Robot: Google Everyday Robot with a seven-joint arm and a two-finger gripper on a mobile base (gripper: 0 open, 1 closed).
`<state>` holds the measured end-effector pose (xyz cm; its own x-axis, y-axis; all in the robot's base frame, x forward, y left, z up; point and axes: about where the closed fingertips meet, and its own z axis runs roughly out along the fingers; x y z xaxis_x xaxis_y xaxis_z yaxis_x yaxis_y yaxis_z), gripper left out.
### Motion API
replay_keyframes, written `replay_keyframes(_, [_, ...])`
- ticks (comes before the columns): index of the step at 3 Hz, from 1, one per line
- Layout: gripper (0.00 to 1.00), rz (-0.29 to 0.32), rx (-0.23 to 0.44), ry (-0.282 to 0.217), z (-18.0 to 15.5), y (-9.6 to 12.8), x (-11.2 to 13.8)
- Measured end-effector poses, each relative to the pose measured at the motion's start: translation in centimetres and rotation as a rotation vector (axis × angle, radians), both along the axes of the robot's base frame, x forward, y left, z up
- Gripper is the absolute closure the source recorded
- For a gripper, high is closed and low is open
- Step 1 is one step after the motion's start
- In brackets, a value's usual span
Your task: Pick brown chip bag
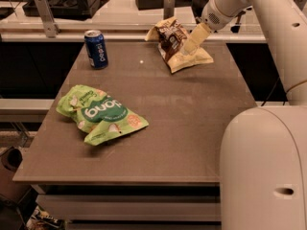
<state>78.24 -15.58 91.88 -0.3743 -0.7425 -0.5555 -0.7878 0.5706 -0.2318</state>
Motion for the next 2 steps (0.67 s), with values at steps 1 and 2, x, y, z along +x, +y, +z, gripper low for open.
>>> replay_keyframes(1, [0.0, 0.0, 0.0, 0.0, 0.0, 0.0, 0.0])
replay_keyframes(2, [0.0, 0.016, -0.038, 0.007, -1.0, 2.4, 1.0])
